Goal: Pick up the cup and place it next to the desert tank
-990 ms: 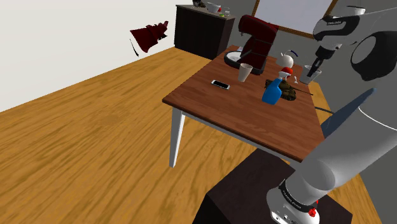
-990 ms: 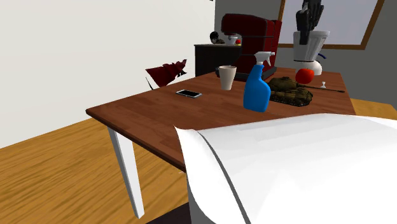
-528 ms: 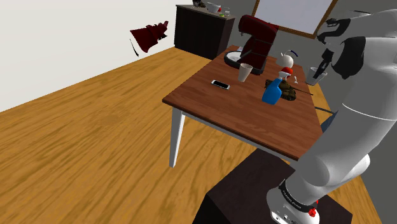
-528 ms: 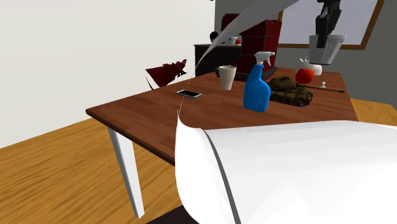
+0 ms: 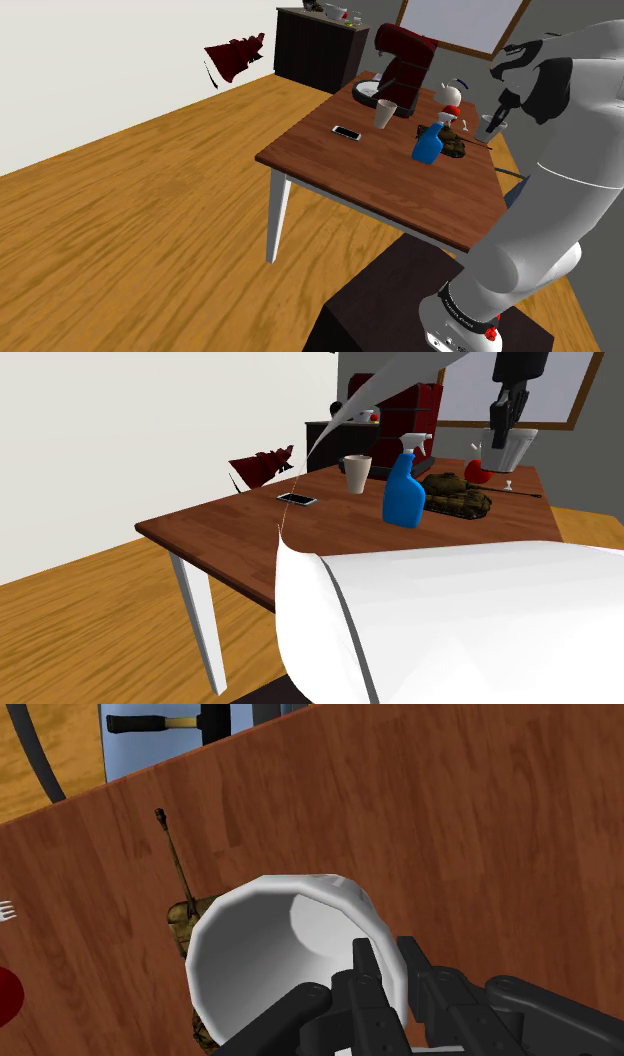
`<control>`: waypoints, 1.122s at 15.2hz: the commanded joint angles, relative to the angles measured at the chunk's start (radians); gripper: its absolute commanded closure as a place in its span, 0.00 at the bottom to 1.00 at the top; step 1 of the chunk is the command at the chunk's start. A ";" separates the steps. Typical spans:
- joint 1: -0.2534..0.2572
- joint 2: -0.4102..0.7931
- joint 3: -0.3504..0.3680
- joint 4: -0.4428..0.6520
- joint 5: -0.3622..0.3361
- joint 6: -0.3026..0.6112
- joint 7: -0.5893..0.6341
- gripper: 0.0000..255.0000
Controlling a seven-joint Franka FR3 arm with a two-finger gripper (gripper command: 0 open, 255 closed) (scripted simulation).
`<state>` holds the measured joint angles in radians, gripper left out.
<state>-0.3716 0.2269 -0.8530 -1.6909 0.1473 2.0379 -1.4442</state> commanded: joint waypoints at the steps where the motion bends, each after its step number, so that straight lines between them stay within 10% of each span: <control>1: 0.000 0.004 0.002 -0.023 0.005 0.027 -0.002 1.00; 17: -0.020 0.071 0.033 -0.170 0.076 0.220 -0.045 1.00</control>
<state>-0.3878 0.2894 -0.8236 -1.8573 0.2147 2.2465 -1.4839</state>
